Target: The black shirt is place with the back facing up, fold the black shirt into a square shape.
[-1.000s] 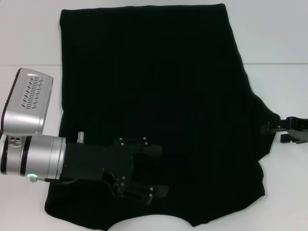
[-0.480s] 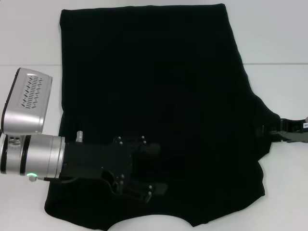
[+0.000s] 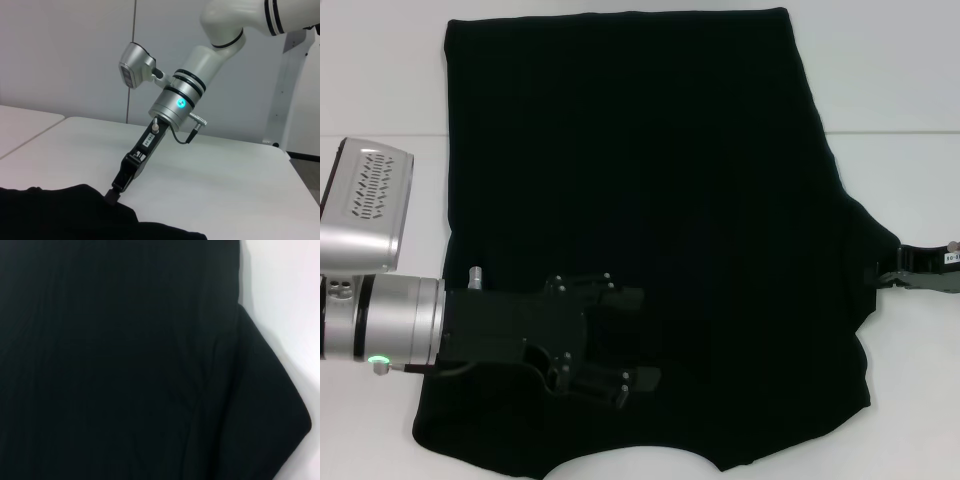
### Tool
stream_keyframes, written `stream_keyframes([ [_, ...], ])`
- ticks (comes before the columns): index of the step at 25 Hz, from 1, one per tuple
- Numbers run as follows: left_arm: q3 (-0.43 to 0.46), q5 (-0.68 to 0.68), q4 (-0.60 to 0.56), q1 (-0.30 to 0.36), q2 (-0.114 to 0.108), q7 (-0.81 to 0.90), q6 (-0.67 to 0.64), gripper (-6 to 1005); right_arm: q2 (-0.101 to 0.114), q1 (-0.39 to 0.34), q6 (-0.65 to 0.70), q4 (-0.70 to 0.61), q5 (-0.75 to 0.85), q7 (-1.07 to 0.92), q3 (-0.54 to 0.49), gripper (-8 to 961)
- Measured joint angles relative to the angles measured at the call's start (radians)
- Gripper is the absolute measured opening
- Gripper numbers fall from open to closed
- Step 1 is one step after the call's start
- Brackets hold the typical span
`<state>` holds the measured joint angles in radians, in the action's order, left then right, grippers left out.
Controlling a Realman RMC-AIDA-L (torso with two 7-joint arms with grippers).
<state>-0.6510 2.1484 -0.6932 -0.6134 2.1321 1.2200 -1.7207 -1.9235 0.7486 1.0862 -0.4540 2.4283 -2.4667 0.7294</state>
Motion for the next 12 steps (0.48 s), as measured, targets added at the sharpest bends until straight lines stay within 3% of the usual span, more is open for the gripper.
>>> stream_keyframes([
  [7,0.005,0.000,0.000,0.003,-0.001,0.001,-0.001,949,0.000,0.001,-0.012,0.001,0.000,0.001,0.016,30],
  [12,0.011,-0.007,0.000,0.007,0.000,0.002,0.000,949,-0.002,-0.017,-0.017,-0.015,-0.006,0.019,0.007,17],
])
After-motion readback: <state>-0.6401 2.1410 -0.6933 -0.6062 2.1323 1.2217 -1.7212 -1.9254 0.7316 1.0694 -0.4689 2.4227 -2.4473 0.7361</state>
